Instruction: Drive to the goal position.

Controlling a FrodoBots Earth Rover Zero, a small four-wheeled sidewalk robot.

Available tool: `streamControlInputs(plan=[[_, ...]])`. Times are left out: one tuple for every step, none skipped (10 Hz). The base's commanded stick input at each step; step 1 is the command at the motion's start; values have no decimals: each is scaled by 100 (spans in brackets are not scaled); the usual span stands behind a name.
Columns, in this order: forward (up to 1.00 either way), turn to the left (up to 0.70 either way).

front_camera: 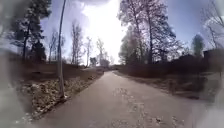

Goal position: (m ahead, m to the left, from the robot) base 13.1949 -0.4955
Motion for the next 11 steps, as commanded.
streamControlInputs(plan=[[100, 0], [100, 0], [100, 0], [100, 0], [100, 0], [100, 25], [100, 27], [100, 11], [100, 0], [100, 0], [100, 8]])
